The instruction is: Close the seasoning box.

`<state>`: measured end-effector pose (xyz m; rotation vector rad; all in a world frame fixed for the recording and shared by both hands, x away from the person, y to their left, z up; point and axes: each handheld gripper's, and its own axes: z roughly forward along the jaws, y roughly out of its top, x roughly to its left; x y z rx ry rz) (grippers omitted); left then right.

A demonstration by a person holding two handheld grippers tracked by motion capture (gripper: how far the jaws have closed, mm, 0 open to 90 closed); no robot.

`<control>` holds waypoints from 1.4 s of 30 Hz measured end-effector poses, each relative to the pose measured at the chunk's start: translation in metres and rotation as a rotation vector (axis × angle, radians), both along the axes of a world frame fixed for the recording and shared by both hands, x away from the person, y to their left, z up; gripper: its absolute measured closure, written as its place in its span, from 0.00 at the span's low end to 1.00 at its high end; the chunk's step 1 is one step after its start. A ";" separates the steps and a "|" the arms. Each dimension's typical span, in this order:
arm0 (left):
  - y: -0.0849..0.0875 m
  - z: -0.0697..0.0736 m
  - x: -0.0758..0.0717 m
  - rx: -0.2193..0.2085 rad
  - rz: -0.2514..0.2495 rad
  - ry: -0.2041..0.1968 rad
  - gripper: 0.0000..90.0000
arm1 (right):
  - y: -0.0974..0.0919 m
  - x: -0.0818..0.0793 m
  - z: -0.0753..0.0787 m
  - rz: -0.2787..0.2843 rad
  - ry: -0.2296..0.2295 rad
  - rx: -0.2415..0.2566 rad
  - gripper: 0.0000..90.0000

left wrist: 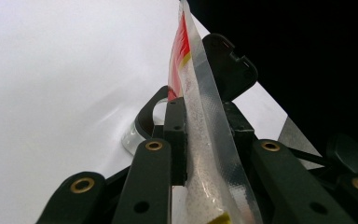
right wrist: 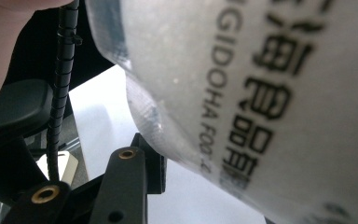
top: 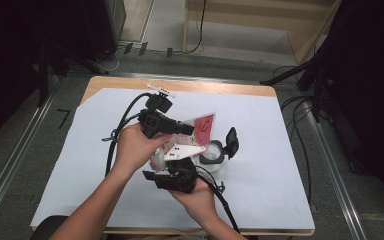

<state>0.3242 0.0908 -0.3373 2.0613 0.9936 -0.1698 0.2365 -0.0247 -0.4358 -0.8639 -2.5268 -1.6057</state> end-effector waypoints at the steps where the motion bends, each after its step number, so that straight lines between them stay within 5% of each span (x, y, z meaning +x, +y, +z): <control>1: 0.000 0.000 0.000 -0.009 -0.001 -0.003 0.85 | 0.000 0.000 0.000 0.000 -0.001 0.000 0.70; 42: 0.002 -0.001 0.003 -0.009 0.006 -0.009 0.84 | 0.003 0.004 0.000 -0.002 0.005 0.002 0.70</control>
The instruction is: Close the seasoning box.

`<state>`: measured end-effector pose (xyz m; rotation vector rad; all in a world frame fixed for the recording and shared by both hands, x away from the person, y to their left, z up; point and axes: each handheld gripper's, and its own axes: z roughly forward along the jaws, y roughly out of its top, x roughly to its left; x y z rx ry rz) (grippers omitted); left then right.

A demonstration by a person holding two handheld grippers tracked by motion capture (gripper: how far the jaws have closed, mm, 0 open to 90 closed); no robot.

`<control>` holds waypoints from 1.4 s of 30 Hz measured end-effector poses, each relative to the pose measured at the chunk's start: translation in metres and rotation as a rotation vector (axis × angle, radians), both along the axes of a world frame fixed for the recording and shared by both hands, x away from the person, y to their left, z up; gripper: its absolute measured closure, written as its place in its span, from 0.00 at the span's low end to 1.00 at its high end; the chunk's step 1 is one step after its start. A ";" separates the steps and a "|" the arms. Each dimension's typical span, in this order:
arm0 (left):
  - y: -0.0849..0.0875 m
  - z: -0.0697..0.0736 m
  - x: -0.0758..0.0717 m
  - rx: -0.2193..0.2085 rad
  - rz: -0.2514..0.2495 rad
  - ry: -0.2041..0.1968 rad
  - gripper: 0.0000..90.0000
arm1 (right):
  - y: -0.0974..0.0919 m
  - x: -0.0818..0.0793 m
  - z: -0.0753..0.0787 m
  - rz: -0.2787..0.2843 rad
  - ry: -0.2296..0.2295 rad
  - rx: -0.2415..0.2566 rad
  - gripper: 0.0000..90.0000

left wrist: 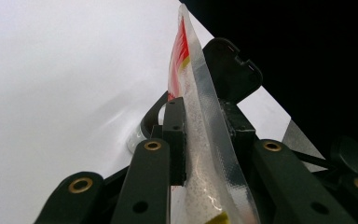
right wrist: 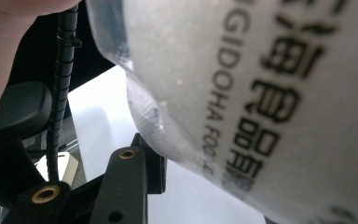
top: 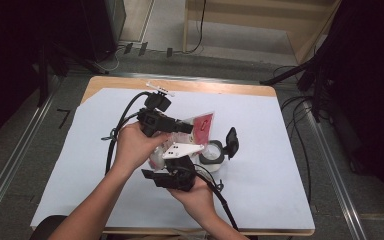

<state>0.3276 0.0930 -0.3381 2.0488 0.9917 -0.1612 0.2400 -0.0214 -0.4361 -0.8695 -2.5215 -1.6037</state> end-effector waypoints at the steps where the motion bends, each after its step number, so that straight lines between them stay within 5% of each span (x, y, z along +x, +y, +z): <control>1: 0.000 0.000 0.000 -0.001 -0.002 0.000 0.84 | 0.000 0.000 0.000 0.000 -0.001 -0.001 0.70; 42: -0.002 0.000 -0.001 -0.010 -0.012 -0.007 0.81 | 0.000 -0.001 0.003 -0.006 0.023 0.012 0.70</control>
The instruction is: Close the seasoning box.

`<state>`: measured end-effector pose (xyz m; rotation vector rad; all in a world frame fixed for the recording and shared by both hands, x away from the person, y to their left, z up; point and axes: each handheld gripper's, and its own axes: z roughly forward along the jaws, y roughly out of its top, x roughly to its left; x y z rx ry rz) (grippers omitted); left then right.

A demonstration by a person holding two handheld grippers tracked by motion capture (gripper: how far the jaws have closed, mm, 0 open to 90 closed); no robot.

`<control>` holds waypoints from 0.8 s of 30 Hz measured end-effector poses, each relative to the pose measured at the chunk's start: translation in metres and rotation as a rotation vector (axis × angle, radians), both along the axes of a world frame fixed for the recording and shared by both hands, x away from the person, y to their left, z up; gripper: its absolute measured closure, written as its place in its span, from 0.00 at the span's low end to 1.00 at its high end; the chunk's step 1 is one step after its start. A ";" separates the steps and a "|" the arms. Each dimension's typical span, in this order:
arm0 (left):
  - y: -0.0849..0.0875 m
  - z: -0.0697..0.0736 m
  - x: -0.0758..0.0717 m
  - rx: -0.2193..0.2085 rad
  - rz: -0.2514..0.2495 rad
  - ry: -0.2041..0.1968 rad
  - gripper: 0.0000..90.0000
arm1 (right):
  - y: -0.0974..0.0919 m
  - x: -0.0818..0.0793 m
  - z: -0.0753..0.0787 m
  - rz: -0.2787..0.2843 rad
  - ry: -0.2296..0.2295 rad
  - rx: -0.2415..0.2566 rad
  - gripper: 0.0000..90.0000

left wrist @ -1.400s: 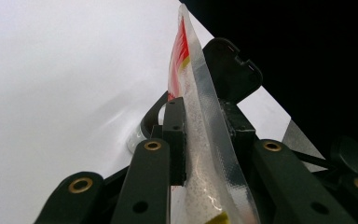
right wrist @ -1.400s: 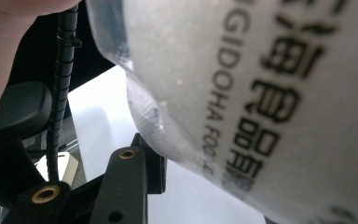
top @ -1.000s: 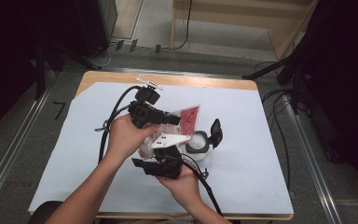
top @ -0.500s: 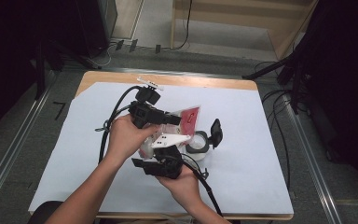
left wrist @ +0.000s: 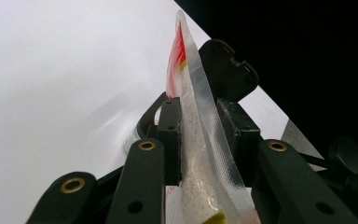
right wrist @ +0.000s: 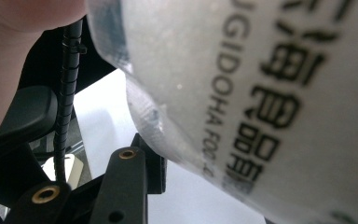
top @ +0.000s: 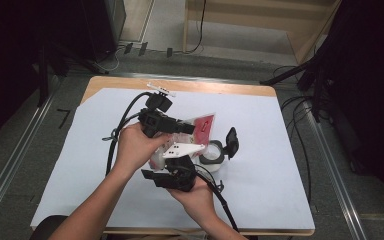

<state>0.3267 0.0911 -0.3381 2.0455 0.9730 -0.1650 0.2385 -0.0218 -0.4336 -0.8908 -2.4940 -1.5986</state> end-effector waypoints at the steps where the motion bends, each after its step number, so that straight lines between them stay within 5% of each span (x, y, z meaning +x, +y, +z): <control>1: 0.000 0.000 0.000 0.000 -0.001 0.000 0.81 | 0.000 0.000 0.000 0.000 0.001 -0.001 0.70; 24: -0.002 0.001 -0.002 0.017 0.004 -0.009 0.83 | -0.001 -0.001 0.000 -0.002 -0.004 -0.003 0.70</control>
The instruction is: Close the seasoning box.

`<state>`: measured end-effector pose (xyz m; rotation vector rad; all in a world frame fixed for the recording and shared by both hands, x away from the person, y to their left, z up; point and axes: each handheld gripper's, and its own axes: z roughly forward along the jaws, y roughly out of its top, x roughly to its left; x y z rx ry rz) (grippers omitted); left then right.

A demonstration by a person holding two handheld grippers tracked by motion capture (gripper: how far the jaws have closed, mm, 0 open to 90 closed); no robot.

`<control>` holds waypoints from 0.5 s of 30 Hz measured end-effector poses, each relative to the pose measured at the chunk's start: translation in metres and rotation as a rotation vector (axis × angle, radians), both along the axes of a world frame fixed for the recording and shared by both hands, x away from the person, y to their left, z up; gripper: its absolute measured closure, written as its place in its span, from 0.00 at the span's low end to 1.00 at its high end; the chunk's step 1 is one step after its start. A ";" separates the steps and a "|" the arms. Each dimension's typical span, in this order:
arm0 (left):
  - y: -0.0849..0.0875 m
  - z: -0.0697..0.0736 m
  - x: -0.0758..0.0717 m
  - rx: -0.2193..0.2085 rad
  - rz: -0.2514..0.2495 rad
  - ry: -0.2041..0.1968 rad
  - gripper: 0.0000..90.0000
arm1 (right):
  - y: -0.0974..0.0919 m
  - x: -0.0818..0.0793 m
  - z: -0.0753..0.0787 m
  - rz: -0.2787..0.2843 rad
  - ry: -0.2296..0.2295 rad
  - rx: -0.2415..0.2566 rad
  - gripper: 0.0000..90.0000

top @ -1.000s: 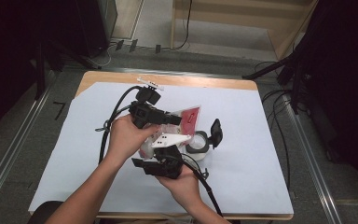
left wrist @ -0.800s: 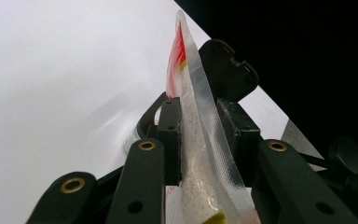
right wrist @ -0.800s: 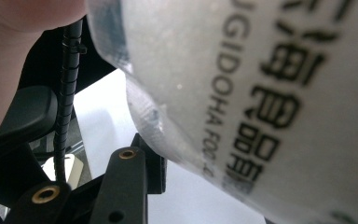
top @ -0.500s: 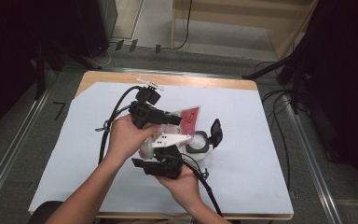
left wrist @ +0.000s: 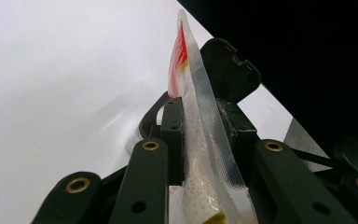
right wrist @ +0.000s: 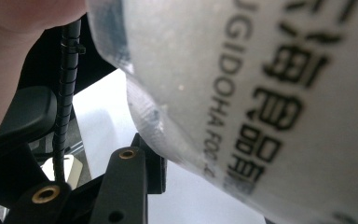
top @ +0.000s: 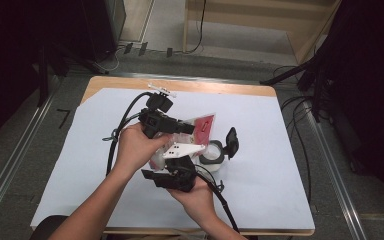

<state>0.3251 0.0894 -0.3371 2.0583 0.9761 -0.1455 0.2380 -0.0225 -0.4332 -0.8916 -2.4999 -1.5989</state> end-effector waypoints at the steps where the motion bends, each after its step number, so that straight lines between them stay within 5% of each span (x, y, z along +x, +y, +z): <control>1: 0.000 0.000 0.000 0.001 0.000 -0.002 0.83 | 0.000 0.000 0.000 0.000 0.000 0.000 0.70; 15: -0.001 0.000 -0.001 0.001 -0.001 -0.003 0.83 | 0.000 0.000 0.000 -0.001 -0.006 0.001 0.70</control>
